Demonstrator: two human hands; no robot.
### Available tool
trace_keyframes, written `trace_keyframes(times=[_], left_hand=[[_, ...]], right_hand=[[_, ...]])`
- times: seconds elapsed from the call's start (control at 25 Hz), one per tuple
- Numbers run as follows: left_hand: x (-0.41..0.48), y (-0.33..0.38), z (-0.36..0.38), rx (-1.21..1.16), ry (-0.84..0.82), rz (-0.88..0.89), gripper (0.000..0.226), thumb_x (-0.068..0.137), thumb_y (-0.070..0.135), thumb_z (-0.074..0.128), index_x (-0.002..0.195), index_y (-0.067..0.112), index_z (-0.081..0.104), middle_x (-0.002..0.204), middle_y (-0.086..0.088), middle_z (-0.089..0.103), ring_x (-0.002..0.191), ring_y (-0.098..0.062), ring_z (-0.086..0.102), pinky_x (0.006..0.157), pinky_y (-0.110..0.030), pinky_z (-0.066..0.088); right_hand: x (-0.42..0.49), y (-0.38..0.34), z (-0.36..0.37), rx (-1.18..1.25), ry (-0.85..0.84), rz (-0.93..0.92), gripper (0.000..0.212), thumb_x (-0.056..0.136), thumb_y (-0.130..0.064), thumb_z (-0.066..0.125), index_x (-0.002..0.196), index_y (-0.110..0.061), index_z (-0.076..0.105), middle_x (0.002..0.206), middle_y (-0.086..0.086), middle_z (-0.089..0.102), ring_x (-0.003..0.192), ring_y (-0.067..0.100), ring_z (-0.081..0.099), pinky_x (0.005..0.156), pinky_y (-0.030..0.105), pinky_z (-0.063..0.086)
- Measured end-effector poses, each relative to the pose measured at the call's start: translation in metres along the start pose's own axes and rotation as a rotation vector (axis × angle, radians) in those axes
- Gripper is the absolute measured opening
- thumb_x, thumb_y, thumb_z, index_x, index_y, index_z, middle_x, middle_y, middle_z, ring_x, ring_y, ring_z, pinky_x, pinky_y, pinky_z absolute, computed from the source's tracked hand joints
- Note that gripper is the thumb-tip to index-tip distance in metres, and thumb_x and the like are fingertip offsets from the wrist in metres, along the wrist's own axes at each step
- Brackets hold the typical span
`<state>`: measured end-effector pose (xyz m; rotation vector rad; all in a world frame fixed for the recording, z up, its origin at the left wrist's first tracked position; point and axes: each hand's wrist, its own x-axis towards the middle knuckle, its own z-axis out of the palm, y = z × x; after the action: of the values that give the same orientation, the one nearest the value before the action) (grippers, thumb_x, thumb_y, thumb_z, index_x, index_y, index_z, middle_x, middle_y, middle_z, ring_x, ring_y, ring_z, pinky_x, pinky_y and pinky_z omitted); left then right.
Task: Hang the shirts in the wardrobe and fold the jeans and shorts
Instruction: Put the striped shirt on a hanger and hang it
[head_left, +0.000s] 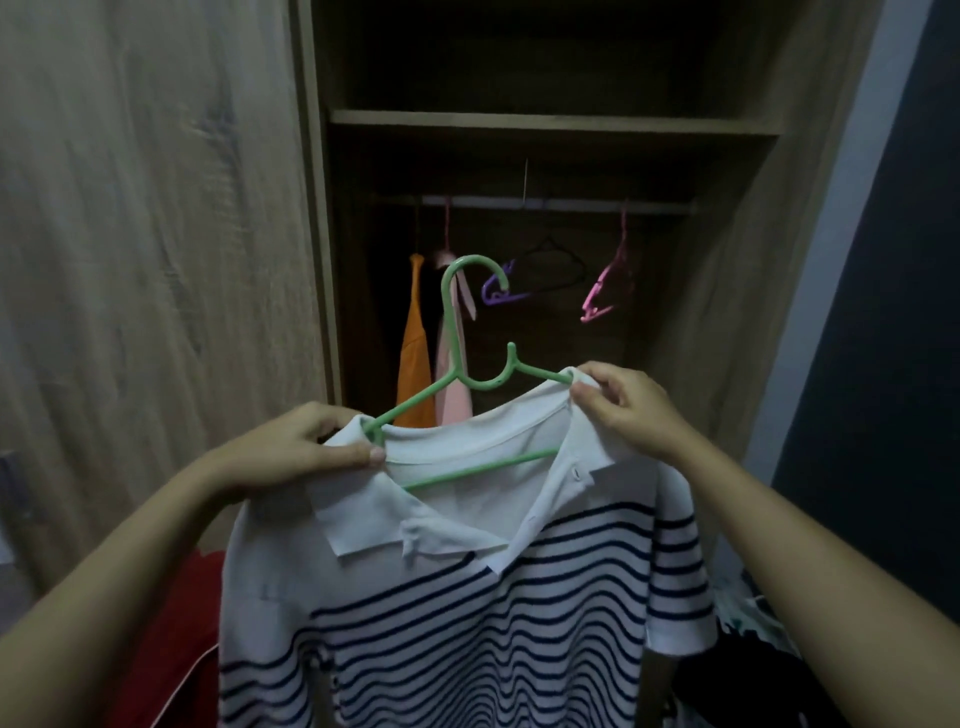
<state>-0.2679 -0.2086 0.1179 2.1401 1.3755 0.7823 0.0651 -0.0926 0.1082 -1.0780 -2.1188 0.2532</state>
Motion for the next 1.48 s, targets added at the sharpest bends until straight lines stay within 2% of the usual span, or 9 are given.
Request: trace_keyframes(times=[0.12, 0.24, 0.36, 0.56, 0.72, 1.0, 1.24, 1.36, 1.48], left_hand=[[0.013, 0.013, 0.005, -0.051, -0.071, -0.05, 0.017, 0.086, 0.024, 0.064, 0.094, 0.012, 0.072, 0.085, -0.007, 0.074, 0.072, -0.018, 0.069, 0.064, -0.027, 0.053], [0.025, 0.018, 0.011, -0.109, 0.046, -0.09, 0.024, 0.081, 0.032, 0.069, 0.087, 0.009, 0.072, 0.081, -0.01, 0.072, 0.071, -0.024, 0.068, 0.065, -0.032, 0.05], [0.04, 0.02, 0.018, -0.104, 0.19, -0.199, 0.021, 0.083, 0.032, 0.068, 0.081, 0.011, 0.072, 0.078, -0.01, 0.071, 0.071, -0.023, 0.067, 0.062, -0.027, 0.048], [0.091, 0.02, 0.038, 0.011, 0.393, -0.412, 0.02, 0.082, 0.03, 0.067, 0.084, 0.011, 0.071, 0.085, -0.011, 0.068, 0.081, -0.026, 0.063, 0.067, -0.033, 0.047], [0.15, 0.006, 0.068, -0.013, 0.471, -0.494, 0.021, 0.078, 0.03, 0.069, 0.069, 0.012, 0.064, 0.073, -0.006, 0.061, 0.063, -0.021, 0.054, 0.052, -0.027, 0.039], [0.221, -0.004, 0.069, 0.2, 0.631, -0.442, 0.024, 0.081, 0.031, 0.061, 0.081, 0.008, 0.067, 0.085, -0.014, 0.065, 0.087, -0.033, 0.059, 0.063, -0.032, 0.038], [0.234, -0.01, 0.085, 0.276, 0.659, -0.428, 0.022, 0.08, 0.031, 0.062, 0.077, 0.01, 0.066, 0.078, -0.008, 0.064, 0.081, -0.03, 0.058, 0.064, -0.035, 0.043], [0.234, -0.019, 0.096, 0.273, 0.643, -0.435, 0.023, 0.08, 0.034, 0.061, 0.081, 0.011, 0.067, 0.082, -0.01, 0.067, 0.084, -0.031, 0.06, 0.072, -0.04, 0.05], [0.232, -0.017, 0.109, 0.263, 0.626, -0.419, 0.02, 0.081, 0.033, 0.061, 0.085, 0.015, 0.068, 0.085, -0.006, 0.068, 0.085, -0.027, 0.061, 0.073, -0.037, 0.049]], right_hand=[[0.02, 0.011, 0.005, 0.1, -0.004, -0.028, 0.026, 0.084, -0.05, 0.044, 0.098, -0.037, 0.062, 0.084, 0.0, 0.067, 0.08, 0.02, 0.062, 0.074, 0.046, 0.048], [0.043, 0.022, 0.01, 0.028, 0.002, -0.037, 0.029, 0.086, -0.05, 0.042, 0.102, -0.037, 0.061, 0.088, -0.007, 0.064, 0.086, 0.016, 0.057, 0.089, 0.047, 0.044], [0.073, 0.032, 0.016, -0.21, 0.053, -0.03, 0.039, 0.091, -0.05, 0.041, 0.125, -0.035, 0.051, 0.123, -0.008, 0.049, 0.121, 0.013, 0.041, 0.109, 0.042, 0.018], [0.124, 0.038, 0.033, 0.052, 0.021, 0.053, 0.044, 0.097, -0.04, 0.039, 0.136, -0.02, 0.044, 0.146, 0.006, 0.029, 0.137, 0.021, 0.027, 0.113, 0.035, 0.021], [0.169, 0.025, 0.052, 0.319, 0.06, 0.146, 0.043, 0.098, -0.036, 0.038, 0.135, -0.015, 0.044, 0.144, 0.008, 0.029, 0.132, 0.02, 0.035, 0.106, 0.027, 0.026], [0.256, 0.039, 0.058, 0.717, -0.012, 0.486, 0.048, 0.098, -0.031, 0.04, 0.137, -0.004, 0.036, 0.139, 0.021, 0.043, 0.128, 0.03, 0.043, 0.103, 0.037, 0.035], [0.305, 0.05, 0.078, 0.888, -0.036, 0.499, 0.094, 0.088, -0.03, 0.062, 0.147, -0.006, -0.007, 0.146, 0.017, 0.037, 0.129, 0.027, 0.044, 0.097, 0.031, 0.041], [0.323, 0.058, 0.086, 1.087, 0.047, 0.497, 0.064, 0.086, -0.025, 0.064, 0.135, -0.004, 0.028, 0.125, 0.017, 0.057, 0.1, 0.023, 0.061, 0.064, 0.029, 0.048], [0.325, 0.065, 0.075, 1.241, 0.101, 0.489, 0.037, 0.09, -0.035, 0.057, 0.117, -0.013, 0.043, 0.093, 0.001, 0.063, 0.086, 0.013, 0.061, 0.068, 0.033, 0.05]])
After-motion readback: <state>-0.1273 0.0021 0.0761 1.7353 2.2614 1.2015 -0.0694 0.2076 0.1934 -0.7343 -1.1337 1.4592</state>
